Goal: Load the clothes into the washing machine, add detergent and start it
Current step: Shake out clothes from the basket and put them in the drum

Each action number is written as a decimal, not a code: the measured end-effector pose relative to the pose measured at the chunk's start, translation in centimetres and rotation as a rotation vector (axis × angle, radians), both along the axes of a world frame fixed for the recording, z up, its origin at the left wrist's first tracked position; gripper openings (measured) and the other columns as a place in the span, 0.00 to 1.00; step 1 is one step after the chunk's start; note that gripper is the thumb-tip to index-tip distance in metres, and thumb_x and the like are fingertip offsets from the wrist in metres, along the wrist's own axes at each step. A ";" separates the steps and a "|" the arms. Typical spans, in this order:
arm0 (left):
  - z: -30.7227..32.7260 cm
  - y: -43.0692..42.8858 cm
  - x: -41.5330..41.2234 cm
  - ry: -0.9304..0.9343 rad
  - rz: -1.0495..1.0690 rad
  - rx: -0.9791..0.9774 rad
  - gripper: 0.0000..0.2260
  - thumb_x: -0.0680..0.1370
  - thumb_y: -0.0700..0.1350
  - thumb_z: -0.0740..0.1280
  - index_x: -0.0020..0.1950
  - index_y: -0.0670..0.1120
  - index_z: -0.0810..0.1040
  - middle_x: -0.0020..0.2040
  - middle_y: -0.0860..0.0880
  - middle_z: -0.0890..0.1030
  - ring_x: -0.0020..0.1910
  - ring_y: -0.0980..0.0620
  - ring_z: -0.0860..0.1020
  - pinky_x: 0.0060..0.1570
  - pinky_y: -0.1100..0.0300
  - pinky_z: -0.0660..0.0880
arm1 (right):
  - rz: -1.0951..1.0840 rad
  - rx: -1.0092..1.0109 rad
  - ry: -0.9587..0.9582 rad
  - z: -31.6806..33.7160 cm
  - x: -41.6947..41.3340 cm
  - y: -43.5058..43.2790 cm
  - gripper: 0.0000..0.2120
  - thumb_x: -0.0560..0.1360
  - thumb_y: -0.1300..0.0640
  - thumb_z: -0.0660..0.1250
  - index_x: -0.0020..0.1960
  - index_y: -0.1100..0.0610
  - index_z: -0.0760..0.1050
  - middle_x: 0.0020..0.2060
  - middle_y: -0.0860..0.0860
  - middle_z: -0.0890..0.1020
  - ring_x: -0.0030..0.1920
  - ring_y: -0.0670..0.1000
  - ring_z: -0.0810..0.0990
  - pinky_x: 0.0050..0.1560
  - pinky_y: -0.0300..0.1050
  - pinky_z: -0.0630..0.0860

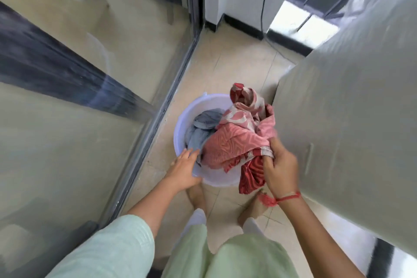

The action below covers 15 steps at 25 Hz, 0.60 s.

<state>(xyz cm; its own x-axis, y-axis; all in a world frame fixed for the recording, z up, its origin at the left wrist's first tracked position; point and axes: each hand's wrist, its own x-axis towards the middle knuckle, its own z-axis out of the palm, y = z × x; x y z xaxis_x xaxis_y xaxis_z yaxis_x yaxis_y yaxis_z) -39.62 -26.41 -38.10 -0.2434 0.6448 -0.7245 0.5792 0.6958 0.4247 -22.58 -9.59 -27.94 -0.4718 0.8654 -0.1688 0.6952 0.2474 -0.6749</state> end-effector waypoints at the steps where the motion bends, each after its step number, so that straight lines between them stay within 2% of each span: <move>1: 2.8 0.3 0.1 -0.044 0.072 0.069 0.47 0.63 0.63 0.68 0.76 0.46 0.55 0.74 0.42 0.60 0.74 0.44 0.58 0.70 0.51 0.61 | 0.036 0.041 0.003 3.0 -0.1 -0.2 0.18 0.68 0.52 0.53 0.49 0.59 0.76 0.29 0.60 0.78 0.29 0.60 0.75 0.30 0.49 0.69; 4: 10.5 1.4 0.5 -0.109 0.210 0.241 0.50 0.60 0.63 0.74 0.76 0.48 0.55 0.73 0.46 0.62 0.73 0.48 0.61 0.69 0.53 0.62 | 0.107 0.139 0.009 11.4 -0.6 -1.1 0.06 0.67 0.57 0.57 0.42 0.54 0.71 0.26 0.55 0.73 0.27 0.55 0.69 0.30 0.42 0.61; 7: 17.8 2.6 0.5 -0.114 0.234 0.412 0.58 0.55 0.71 0.72 0.77 0.54 0.48 0.76 0.53 0.56 0.74 0.54 0.56 0.71 0.51 0.60 | 0.138 0.281 0.049 18.8 -0.7 -0.8 0.04 0.68 0.56 0.57 0.40 0.55 0.69 0.25 0.47 0.65 0.26 0.53 0.66 0.30 0.42 0.56; 9: 22.8 4.0 1.0 -0.157 0.219 0.543 0.56 0.57 0.65 0.76 0.75 0.60 0.45 0.73 0.64 0.52 0.72 0.62 0.53 0.70 0.60 0.57 | 0.134 0.362 0.069 22.8 -0.9 0.1 0.07 0.68 0.55 0.57 0.37 0.58 0.69 0.24 0.47 0.66 0.25 0.52 0.65 0.28 0.42 0.58; 11: 27.2 5.4 1.8 -0.179 0.244 0.689 0.48 0.62 0.59 0.77 0.74 0.60 0.51 0.69 0.67 0.57 0.69 0.66 0.57 0.67 0.69 0.58 | 0.146 0.393 0.081 26.2 -1.6 0.5 0.08 0.68 0.56 0.58 0.36 0.60 0.70 0.24 0.51 0.70 0.26 0.54 0.68 0.28 0.42 0.63; 12: 28.6 6.0 1.9 -0.183 0.261 0.744 0.41 0.65 0.58 0.74 0.73 0.58 0.58 0.67 0.63 0.64 0.67 0.63 0.63 0.66 0.67 0.63 | 0.155 0.405 0.087 27.7 -2.1 0.5 0.05 0.67 0.59 0.60 0.35 0.61 0.71 0.24 0.52 0.71 0.26 0.55 0.69 0.28 0.42 0.64; 14: 31.0 6.3 1.4 -0.159 0.290 0.850 0.21 0.72 0.51 0.67 0.64 0.51 0.71 0.57 0.53 0.77 0.56 0.54 0.76 0.56 0.57 0.74 | 0.166 0.477 0.078 30.7 -2.7 -0.1 0.02 0.66 0.62 0.64 0.35 0.60 0.74 0.26 0.50 0.71 0.28 0.54 0.71 0.31 0.41 0.65; 15: 31.7 6.4 0.7 -0.117 0.299 0.895 0.16 0.73 0.45 0.64 0.61 0.48 0.74 0.52 0.51 0.80 0.50 0.51 0.79 0.50 0.59 0.74 | 0.174 0.505 0.067 32.0 -3.0 0.0 0.02 0.67 0.61 0.66 0.37 0.59 0.76 0.29 0.49 0.72 0.30 0.54 0.73 0.32 0.41 0.67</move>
<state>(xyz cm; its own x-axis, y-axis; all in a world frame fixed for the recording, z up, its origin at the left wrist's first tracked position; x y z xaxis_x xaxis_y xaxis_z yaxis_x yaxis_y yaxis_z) -38.89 -20.04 -6.37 -0.4452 0.8952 -0.0215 0.3501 0.1961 0.9160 -25.57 -9.58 4.06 -0.6112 0.7389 0.2837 0.5741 0.6606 -0.4837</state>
